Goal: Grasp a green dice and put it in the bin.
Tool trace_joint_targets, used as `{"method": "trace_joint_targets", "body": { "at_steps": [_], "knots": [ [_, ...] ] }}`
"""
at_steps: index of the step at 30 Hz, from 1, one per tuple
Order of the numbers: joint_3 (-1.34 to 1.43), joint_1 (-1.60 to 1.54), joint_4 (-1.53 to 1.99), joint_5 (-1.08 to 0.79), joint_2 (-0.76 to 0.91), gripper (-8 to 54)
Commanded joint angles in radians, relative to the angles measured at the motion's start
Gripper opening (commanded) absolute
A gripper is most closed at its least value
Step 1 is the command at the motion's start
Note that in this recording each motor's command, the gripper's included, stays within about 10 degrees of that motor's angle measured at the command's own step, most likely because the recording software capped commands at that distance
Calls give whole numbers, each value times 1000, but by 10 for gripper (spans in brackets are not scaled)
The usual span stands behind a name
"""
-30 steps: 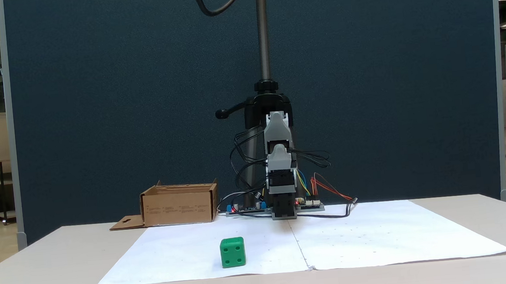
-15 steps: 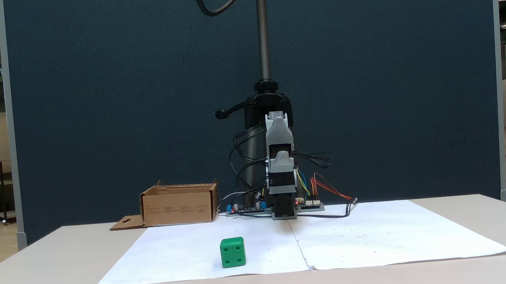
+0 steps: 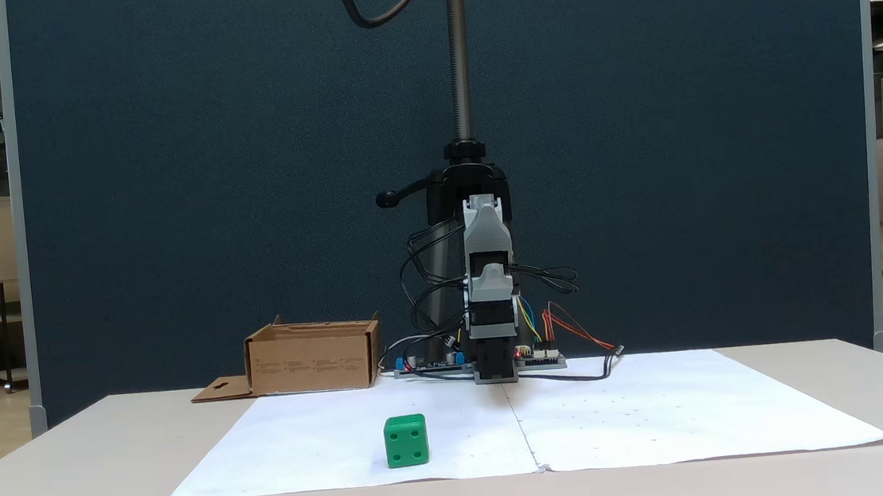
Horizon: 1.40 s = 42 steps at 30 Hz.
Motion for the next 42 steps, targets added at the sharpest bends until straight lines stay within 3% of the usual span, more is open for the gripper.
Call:
{"method": "trace_joint_targets", "body": {
  "at_steps": [1, 29, 35, 42],
  "knots": [
    [69, 2, -20, -75, 110, 447],
    [69, -11, -5, -81, 109, 431],
    [52, -35, 141, -81, 107, 433],
    [-235, -21, 561, -81, 107, 432]
  ]
}}
